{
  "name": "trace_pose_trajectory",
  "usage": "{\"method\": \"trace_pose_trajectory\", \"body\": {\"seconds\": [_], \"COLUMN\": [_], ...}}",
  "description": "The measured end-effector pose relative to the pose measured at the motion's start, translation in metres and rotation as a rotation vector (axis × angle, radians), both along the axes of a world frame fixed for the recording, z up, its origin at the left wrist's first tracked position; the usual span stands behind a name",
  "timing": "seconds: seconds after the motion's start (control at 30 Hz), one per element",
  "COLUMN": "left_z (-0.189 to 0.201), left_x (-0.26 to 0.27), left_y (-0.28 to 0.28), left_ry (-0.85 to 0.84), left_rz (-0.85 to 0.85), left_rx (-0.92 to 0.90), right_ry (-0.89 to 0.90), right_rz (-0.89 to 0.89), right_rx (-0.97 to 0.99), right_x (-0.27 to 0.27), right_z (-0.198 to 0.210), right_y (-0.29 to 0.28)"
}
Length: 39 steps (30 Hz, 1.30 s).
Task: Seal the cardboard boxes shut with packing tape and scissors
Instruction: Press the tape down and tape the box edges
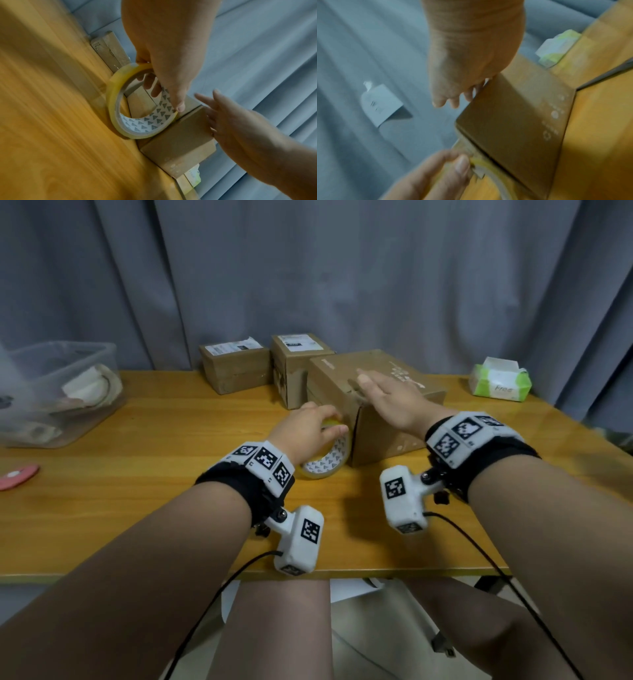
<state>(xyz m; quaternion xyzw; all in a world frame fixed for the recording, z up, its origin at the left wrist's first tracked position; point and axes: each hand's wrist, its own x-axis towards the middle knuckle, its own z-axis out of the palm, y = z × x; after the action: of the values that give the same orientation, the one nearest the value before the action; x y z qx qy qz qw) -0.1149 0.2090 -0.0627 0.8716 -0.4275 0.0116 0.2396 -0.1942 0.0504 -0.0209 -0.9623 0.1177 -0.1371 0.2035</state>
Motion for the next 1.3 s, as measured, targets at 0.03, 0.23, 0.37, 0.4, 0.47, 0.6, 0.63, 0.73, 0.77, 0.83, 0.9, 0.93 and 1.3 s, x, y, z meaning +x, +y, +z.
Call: {"method": "trace_pose_trajectory", "body": {"seconds": [0.03,0.23,0.37,0.4,0.47,0.6,0.63,0.73,0.77,0.83,0.9,0.93,1.3], "left_z": [0.000,-0.001,-0.002,-0.002,-0.002,0.002,0.003,0.005,0.005,0.005,0.004,0.003,0.007], "left_x": [-0.002,-0.008,-0.010,-0.011,-0.011,-0.010,-0.010,-0.009,-0.009,-0.008,-0.007,-0.007,-0.004], "left_y": [-0.002,-0.009,-0.013,-0.013,-0.014,-0.014,-0.014,-0.015,-0.015,-0.016,-0.015,-0.015,-0.005], "left_ry": [0.012,-0.011,-0.012,-0.011,-0.004,0.023,0.024,0.032,0.037,0.044,0.042,0.037,0.113], "left_rz": [0.011,0.061,0.063,0.061,0.057,0.056,0.056,0.050,0.048,0.049,0.055,0.058,0.001], "left_rx": [0.013,0.069,0.086,0.087,0.081,0.081,0.082,0.080,0.080,0.087,0.097,0.096,-0.053], "right_ry": [-0.094,0.409,0.713,0.690,0.656,0.620,0.597,0.451,0.327,-0.009,-0.281,-0.360,-0.100], "right_rz": [-0.013,-0.424,-0.437,-0.441,-0.436,-0.432,-0.433,-0.478,-0.506,-0.551,-0.547,-0.495,-0.242], "right_rx": [0.058,-0.132,-0.195,-0.200,-0.193,-0.152,-0.133,0.117,0.247,0.466,0.570,0.577,-0.200], "right_x": [-0.008,-0.073,-0.082,-0.083,-0.084,-0.091,-0.094,-0.101,-0.103,-0.104,-0.097,-0.090,-0.001], "right_z": [0.004,-0.009,-0.043,-0.047,-0.049,-0.039,-0.035,-0.031,-0.031,-0.032,-0.030,-0.026,0.013], "right_y": [-0.008,-0.041,-0.047,-0.051,-0.055,-0.056,-0.057,-0.065,-0.067,-0.066,-0.060,-0.054,0.019]}}
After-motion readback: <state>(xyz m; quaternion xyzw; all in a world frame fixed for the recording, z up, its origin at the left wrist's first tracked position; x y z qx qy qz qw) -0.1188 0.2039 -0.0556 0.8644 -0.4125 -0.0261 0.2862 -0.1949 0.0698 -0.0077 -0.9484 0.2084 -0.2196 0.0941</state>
